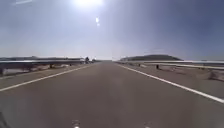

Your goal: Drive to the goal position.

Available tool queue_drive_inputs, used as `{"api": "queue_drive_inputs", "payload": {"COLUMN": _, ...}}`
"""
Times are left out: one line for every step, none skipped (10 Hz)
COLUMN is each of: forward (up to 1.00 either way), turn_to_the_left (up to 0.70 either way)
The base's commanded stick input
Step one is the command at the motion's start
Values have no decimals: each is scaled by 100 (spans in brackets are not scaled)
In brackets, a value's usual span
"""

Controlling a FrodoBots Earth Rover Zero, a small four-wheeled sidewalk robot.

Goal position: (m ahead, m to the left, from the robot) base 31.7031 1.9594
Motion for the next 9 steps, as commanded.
{"api": "queue_drive_inputs", "payload": {"forward": 100, "turn_to_the_left": 0}}
{"api": "queue_drive_inputs", "payload": {"forward": 100, "turn_to_the_left": 0}}
{"api": "queue_drive_inputs", "payload": {"forward": 100, "turn_to_the_left": 0}}
{"api": "queue_drive_inputs", "payload": {"forward": 100, "turn_to_the_left": 0}}
{"api": "queue_drive_inputs", "payload": {"forward": 100, "turn_to_the_left": 0}}
{"api": "queue_drive_inputs", "payload": {"forward": 100, "turn_to_the_left": 0}}
{"api": "queue_drive_inputs", "payload": {"forward": 100, "turn_to_the_left": 0}}
{"api": "queue_drive_inputs", "payload": {"forward": 100, "turn_to_the_left": 0}}
{"api": "queue_drive_inputs", "payload": {"forward": 100, "turn_to_the_left": 0}}
